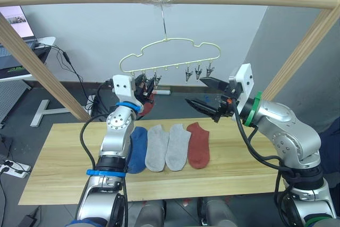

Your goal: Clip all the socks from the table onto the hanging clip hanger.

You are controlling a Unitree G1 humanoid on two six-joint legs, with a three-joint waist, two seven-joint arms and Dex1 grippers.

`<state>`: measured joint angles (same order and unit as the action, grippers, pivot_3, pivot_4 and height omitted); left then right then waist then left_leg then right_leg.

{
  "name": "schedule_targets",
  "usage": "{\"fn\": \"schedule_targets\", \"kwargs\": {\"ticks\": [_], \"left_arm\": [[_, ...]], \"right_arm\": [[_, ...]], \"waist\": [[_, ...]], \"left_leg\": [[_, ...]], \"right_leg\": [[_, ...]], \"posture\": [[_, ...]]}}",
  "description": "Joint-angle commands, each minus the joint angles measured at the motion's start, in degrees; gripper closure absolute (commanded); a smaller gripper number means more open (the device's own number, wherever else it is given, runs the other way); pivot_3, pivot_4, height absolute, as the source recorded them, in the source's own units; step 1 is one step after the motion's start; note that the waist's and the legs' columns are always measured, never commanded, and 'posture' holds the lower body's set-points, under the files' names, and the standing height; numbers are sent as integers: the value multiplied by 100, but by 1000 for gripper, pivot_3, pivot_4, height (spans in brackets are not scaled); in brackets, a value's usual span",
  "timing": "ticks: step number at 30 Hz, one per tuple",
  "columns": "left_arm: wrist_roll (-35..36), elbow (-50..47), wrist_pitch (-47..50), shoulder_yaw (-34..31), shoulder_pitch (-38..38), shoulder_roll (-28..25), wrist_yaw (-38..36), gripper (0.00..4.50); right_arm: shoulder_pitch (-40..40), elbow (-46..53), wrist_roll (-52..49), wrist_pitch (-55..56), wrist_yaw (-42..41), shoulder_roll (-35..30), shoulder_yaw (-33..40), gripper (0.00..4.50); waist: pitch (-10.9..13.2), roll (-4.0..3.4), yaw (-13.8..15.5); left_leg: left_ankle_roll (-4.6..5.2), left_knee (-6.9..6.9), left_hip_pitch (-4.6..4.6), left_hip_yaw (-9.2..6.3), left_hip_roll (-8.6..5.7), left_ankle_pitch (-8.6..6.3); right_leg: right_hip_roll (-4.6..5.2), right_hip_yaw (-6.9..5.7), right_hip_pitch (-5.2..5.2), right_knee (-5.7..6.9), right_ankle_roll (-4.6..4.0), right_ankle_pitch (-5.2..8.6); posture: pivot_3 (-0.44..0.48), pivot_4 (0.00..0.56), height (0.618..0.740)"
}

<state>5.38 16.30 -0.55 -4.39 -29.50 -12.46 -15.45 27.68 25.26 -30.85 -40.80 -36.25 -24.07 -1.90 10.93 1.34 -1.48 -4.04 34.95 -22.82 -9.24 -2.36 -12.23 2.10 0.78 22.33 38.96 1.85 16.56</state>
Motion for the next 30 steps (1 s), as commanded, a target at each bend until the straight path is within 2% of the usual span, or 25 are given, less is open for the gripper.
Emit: {"fn": "schedule_targets", "kwargs": {"ticks": [1, 12, 21, 26, 30], "left_arm": [[-42, -200, -80, -19, -24, -28, 78, 2562], [23, -183, -107, -38, -69, -18, 32, 2562], [62, -173, -132, -40, -82, -13, -32, 4385], [74, -213, -96, -32, -49, -38, -81, 4490], [146, -361, 106, -26, 23, -70, -195, 4490]], "right_arm": [[97, 175, -124, 38, -37, -33, 38, 0], [91, 168, -125, 36, -41, -27, 25, 0], [62, 198, -142, 10, -15, -18, 31, 0], [-13, 205, -74, -17, 54, -3, -45, 0], [-267, -114, 594, -147, 506, -71, -480, 0]], "waist": [[0, 0, 0], [0, 0, 1], [0, 0, 1], [0, 0, 1], [0, 0, 7]], "left_leg": [[0, 0, 0, 0, 0, 0], [0, 0, 0, 0, 0, 0], [0, -1, 0, 0, 0, 0], [0, -1, 0, 0, 0, 0], [0, -2, 0, -1, 0, 0]], "right_leg": [[0, 0, 0, 0, 0, 0], [0, 0, 0, -1, 3, 2], [0, 0, 0, -1, 3, 2], [0, 0, 0, -1, 4, 2], [0, -1, 0, -2, 4, 2]], "posture": [[46, 195, 740], [51, 195, 740], [50, 195, 740], [53, 191, 740], [59, 185, 740]]}}
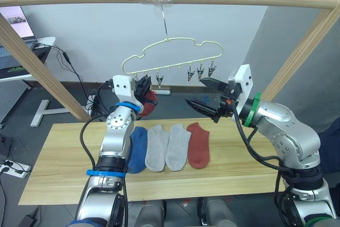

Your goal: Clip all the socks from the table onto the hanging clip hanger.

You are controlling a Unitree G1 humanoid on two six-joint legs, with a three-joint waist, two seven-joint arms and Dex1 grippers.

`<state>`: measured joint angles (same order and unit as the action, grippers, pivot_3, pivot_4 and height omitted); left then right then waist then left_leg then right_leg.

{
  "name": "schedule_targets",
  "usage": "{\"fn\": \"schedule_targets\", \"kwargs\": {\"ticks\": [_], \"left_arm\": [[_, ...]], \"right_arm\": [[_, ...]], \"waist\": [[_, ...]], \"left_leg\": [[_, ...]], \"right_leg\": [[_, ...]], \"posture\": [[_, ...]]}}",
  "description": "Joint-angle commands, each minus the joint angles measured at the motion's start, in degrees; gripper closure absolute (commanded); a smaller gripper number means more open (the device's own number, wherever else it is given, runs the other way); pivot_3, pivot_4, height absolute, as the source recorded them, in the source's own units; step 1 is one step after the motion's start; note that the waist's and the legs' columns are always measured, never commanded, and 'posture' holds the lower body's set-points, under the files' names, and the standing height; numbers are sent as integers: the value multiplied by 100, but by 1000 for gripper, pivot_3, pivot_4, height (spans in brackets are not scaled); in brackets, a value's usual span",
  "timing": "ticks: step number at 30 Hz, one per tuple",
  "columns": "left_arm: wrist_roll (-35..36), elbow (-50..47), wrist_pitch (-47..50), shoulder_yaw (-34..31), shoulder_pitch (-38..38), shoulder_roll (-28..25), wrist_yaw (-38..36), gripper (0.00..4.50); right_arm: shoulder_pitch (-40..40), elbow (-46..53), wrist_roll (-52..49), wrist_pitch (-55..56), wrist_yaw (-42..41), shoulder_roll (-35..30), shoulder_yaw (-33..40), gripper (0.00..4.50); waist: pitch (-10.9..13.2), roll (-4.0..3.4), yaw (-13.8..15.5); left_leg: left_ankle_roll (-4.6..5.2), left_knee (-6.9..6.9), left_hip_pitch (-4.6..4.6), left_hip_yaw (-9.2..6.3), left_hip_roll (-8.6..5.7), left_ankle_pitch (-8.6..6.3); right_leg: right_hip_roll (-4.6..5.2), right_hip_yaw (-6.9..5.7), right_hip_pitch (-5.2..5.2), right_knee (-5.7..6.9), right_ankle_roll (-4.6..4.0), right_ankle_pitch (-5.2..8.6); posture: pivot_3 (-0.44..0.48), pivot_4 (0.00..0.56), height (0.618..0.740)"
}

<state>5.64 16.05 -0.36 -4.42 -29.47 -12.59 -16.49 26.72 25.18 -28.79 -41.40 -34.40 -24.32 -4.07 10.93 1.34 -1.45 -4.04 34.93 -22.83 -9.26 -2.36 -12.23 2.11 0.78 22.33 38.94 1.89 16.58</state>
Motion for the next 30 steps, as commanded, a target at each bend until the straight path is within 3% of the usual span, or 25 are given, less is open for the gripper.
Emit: {"fn": "schedule_targets", "kwargs": {"ticks": [1, 6, 15, 24, 30], "left_arm": [[161, -380, 151, -36, 31, -54, -122, 4490], [472, -758, 677, -84, 71, -89, -329, 4490], [425, -1261, 999, 41, 389, -93, -378, 4490], [421, -1490, 1167, -2, 566, -132, -393, 4490], [411, -1507, 1233, 19, 486, -85, -355, 4490]], "right_arm": [[-242, -203, 522, -80, 427, -18, -351, 0], [-537, -1628, 1466, 1085, 431, 334, -1165, 0], [123, -4760, 2914, 2584, 206, 549, -1961, 0], [183, -5354, 3102, 2798, -373, 683, -1953, 0], [100, -5716, 3340, 2740, -334, 759, -1908, 0]], "waist": [[0, 0, 6], [0, 0, -1], [0, 0, 55], [0, 0, 97], [0, 0, 136]], "left_leg": [[0, 0, 0, 0, 0, 0], [-1, 0, 2, 2, 0, 1], [-3, 1, 4, 5, -3, 2], [-3, -1, 5, 5, -3, 2], [-4, 0, 6, 4, -3, 2]], "right_leg": [[0, 0, 0, 0, 0, 0], [1, 1, 1, 0, 0, 0], [-4, 5, 0, 0, -8, -5], [-5, 5, 0, 0, -24, -14], [-5, 4, -1, 0, -24, -14]], "posture": [[59, 185, 740], [69, 179, 740], [103, 181, 740], [119, 185, 740], [119, 186, 740]]}}
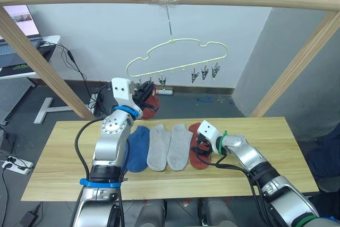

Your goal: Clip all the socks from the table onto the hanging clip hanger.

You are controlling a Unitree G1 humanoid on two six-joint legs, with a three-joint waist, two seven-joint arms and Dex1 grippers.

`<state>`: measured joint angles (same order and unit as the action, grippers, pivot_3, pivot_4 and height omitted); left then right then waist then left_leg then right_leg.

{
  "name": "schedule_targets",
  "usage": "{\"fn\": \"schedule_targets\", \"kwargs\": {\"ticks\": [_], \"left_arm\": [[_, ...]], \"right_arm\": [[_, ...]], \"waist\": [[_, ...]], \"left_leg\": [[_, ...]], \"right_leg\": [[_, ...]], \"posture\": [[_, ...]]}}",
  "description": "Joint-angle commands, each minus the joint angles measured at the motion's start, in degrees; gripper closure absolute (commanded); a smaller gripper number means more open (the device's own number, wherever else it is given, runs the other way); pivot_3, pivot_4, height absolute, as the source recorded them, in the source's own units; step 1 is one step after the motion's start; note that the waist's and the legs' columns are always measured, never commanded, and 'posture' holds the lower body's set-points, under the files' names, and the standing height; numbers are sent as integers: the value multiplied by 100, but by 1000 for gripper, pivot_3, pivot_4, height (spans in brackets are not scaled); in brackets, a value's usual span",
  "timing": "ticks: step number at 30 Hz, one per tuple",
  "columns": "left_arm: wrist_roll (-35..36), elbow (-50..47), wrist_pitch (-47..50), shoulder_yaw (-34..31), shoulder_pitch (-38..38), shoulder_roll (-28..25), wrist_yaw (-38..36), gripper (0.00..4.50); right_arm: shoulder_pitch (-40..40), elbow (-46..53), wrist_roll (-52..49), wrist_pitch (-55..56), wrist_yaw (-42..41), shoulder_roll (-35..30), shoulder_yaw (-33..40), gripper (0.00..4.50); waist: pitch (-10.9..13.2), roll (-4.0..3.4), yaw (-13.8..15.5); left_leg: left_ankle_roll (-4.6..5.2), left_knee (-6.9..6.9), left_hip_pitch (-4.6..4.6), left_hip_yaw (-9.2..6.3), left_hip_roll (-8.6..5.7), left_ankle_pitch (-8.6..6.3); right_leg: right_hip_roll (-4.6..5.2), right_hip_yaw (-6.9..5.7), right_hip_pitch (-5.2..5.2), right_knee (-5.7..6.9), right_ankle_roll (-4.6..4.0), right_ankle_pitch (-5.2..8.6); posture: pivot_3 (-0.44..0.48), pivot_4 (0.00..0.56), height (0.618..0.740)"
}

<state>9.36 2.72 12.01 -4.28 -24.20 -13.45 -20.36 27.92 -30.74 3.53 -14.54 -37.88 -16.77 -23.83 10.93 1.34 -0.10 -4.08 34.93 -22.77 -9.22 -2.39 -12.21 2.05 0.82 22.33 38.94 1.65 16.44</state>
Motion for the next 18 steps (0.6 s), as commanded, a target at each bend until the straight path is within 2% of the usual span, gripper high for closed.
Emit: {"fn": "schedule_targets", "kwargs": {"ticks": [1, 7, 8, 10, 18], "left_arm": [[39, -174, -3, 7, -41, 5, 31, 4490], [30, -150, -13, 24, -43, 11, 7, 4490], [27, -151, -15, 29, -40, 11, 4, 4500], [12, -141, -26, 50, -37, 17, 0, 4500], [149, -87, 138, -6, -69, 11, -65, 4500]], "right_arm": [[-21, -202, 129, 52, 55, 3, 107, 0], [-74, -397, 34, -118, 132, -17, 434, 0], [-92, -390, 8, -151, 113, -7, 482, 370], [-156, -316, -85, -272, -7, 7, 574, 760], [-752, 580, 35, -268, -284, -374, 643, 3519]], "waist": [[0, 0, 0], [0, 0, 9], [0, 0, 9], [0, 0, 9], [0, 0, 11]], "left_leg": [[0, 0, 0, 1, 0, 0], [-1, 1, 6, 1, 0, 1], [-1, 1, 7, 1, 0, 1], [-1, 1, 8, 1, 0, 1], [-1, 1, 8, 0, 0, 0]], "right_leg": [[0, 1, 0, 0, 0, 0], [0, 1, -7, 0, 1, 0], [0, 2, -7, 0, 1, 0], [0, 2, -8, 1, 3, 1], [1, 1, -9, 1, 8, 4]], "posture": [[119, 186, 740], [115, 189, 740], [112, 189, 740], [109, 192, 740], [109, 193, 740]]}}
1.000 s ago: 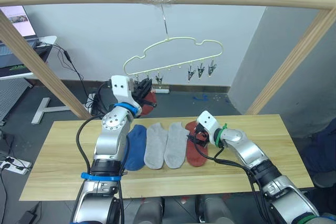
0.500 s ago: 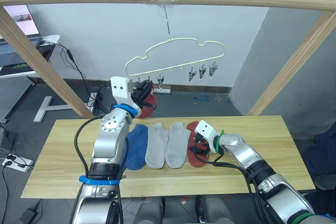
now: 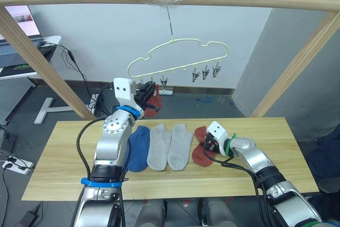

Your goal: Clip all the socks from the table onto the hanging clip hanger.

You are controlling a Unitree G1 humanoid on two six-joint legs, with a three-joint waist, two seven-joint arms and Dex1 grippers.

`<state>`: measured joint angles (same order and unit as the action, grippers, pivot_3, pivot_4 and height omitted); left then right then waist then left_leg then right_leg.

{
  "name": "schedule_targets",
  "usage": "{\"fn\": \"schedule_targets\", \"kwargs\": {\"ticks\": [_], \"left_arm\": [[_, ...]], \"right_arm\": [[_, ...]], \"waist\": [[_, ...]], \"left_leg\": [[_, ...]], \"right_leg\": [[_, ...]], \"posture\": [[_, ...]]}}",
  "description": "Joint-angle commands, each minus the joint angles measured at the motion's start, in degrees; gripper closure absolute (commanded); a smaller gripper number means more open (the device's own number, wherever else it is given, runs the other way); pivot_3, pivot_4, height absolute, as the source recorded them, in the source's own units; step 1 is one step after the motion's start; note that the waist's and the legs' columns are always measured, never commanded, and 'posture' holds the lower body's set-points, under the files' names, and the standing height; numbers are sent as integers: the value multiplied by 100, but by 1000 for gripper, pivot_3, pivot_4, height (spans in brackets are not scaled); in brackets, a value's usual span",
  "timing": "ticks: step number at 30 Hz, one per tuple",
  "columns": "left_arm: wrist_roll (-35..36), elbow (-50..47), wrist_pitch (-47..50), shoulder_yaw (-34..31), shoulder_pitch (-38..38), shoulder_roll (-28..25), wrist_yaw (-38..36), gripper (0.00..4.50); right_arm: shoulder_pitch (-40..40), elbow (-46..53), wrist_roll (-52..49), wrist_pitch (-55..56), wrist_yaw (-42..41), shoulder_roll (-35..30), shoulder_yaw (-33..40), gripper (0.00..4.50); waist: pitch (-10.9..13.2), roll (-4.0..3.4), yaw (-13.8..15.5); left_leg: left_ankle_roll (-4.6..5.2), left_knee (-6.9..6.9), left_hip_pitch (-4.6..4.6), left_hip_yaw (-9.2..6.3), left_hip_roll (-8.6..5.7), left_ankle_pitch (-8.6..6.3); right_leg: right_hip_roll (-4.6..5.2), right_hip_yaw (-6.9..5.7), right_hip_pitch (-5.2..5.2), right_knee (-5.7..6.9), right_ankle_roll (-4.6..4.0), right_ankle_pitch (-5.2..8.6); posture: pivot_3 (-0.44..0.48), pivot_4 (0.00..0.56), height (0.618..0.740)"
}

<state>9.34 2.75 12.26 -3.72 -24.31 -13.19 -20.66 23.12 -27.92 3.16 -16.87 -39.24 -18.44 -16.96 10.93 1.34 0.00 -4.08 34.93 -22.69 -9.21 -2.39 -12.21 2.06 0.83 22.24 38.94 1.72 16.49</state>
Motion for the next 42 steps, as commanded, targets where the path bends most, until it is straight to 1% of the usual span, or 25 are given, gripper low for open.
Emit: {"fn": "schedule_targets", "kwargs": {"ticks": [1, 2, 3, 6, 8, 10, 12, 14, 16, 18, 23, 25, 36, 42], "left_arm": [[227, -89, 209, -98, -67, -24, -72, 4500], [331, -100, 332, -149, -67, -32, -101, 4500], [473, -110, 502, -216, -74, -32, -122, 4500], [1040, -169, 1226, -430, -113, -31, -230, 4500], [1638, -228, 2020, -669, -159, 7, -243, 4500], [2529, -270, 2930, -1164, -261, 199, 19, 4500], [3203, -265, 3544, -1621, -381, 362, 337, 4500], [3833, -238, 3986, -2029, -511, 496, 664, 4500], [4303, -221, 4270, -2313, -626, 583, 963, 4500], [4631, -226, 4442, -2470, -703, 635, 1186, 4500], [4977, -328, 4646, -2423, -674, 569, 1356, 4500], [5018, -364, 4646, -2369, -637, 527, 1364, 4500], [5197, -394, 4565, -2279, -559, 442, 1420, 4500], [5228, -378, 4523, -2230, -575, 463, 1421, 4500]], "right_arm": [[-355, 503, 57, -47, -171, -270, -15, 3875], [-448, 742, 25, -46, -181, -328, 35, 4223], [-533, 984, -3, -15, -196, -385, 72, 4425], [-733, 1721, -10, 41, -143, -521, 135, 4425], [-832, 2300, 85, 93, -40, -591, 115, 4425], [-903, 2849, 207, 199, 140, -586, 75, 4425], [-962, 3302, 222, 245, 294, -477, 66, 4425], [-1001, 3765, 193, 265, 435, -290, 28, 4425], [-982, 4084, 245, 278, 539, -117, -86, 4425], [-876, 4197, 399, 374, 665, 43, -232, 4425], [-560, 4142, 503, 406, 1014, 485, -299, 4425], [-467, 4121, 535, 436, 1076, 550, -293, 4425], [-370, 4409, 549, 514, 1228, 535, -250, 4425], [-321, 4340, 581, 531, 1328, 647, -318, 4425]], "waist": [[0, 0, 3], [0, 0, 4], [0, 0, 4], [0, 0, -20], [1, -1, -34], [1, -1, -40], [1, -1, -36], [2, 1, -34], [2, 1, -33], [3, 2, -29], [7, 8, -3], [7, 8, 3], [7, 8, 8], [7, 8, 7]], "left_leg": [[0, 0, 0, 0, 0, 0], [0, 0, 0, -1, 0, 0], [0, 0, -1, -1, 0, 0], [0, 0, 0, 1, 1, 0], [0, 0, 1, 3, 3, 0], [0, 0, 2, 0, 6, 0], [0, 0, 2, -3, 7, 0], [-1, 1, 1, -4, 9, 0], [-2, 0, 0, -4, 13, 0], [-4, 0, 0, -3, 14, 1], [-26, 1, -1, -3, 12, 14], [-29, 0, -1, -3, 12, 15], [-29, -3, -3, -3, 11, 14], [-29, -3, -2, -2, 10, 14]], "right_leg": [[0, 0, 0, 0, 15, 8], [1, 0, 0, 0, 15, 9], [1, 1, 0, 0, 16, 9], [1, 1, 0, 0, 18, 11], [0, 3, 1, 1, 19, 11], [0, 0, 1, 2, 20, 12], [1, -2, 0, 3, 21, 12], [3, -2, 0, 1, 21, 13], [6, 0, 1, 0, 22, 13], [6, 1, 1, -2, 22, 13], [6, 2, 1, -3, 22, 13], [6, 1, 2, -3, 21, 13], [10, 3, 3, -7, 20, 13], [10, 4, 3, -7, 20, 13]], "posture": [[109, 193, 740], [110, 198, 740], [110, 198, 740], [107, 199, 740], [104, 199, 740], [100, 198, 740], [96, 198, 740], [96, 198, 740], [94, 197, 740], [94, 196, 740], [97, 192, 740], [100, 192, 740], [102, 196, 740], [102, 194, 740]]}}
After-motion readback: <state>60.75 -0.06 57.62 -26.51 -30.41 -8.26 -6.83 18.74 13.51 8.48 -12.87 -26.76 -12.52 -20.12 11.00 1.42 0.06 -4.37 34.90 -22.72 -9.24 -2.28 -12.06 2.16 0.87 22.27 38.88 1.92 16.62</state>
